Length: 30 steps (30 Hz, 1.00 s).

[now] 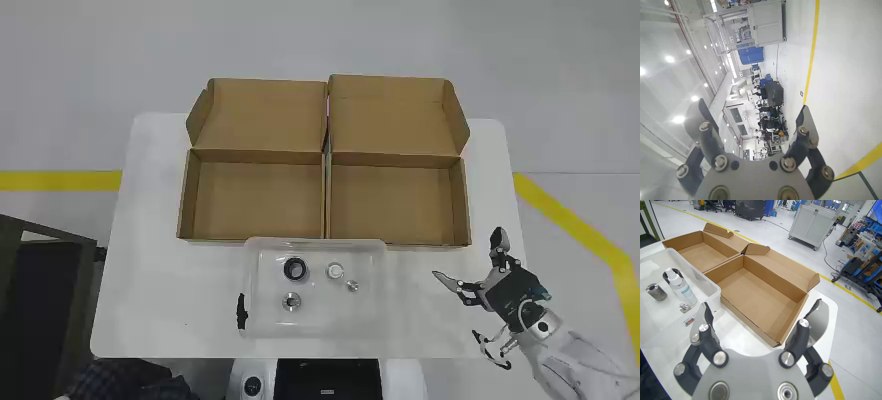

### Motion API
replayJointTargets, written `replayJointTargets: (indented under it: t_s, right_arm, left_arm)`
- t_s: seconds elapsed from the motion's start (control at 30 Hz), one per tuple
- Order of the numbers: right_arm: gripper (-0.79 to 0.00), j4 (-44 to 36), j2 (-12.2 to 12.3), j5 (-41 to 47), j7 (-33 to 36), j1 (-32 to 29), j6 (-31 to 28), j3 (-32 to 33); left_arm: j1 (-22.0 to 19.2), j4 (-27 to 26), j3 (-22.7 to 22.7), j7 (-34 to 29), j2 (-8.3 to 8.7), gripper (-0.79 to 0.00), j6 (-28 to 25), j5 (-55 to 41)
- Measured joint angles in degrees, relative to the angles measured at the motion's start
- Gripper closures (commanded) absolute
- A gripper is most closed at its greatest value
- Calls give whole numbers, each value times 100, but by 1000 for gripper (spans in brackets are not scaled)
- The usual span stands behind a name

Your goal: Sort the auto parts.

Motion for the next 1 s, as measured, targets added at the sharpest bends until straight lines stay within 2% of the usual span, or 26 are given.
replayJointTargets:
  t_s: [0.6,0.8,1.0]
  right_arm:
    - [-785,0,-1,47,19,27,6,-37]
    - [-785,-32,27,228,414,372,-324,-342]
    - [-785,-146,59,82,1010,829,-736,-931]
  left_arm:
    - [0,0,0,0,0,-785,0,0]
    - [0,0,0,0,0,-785,0,0]
    - [0,0,0,0,0,-785,0,0]
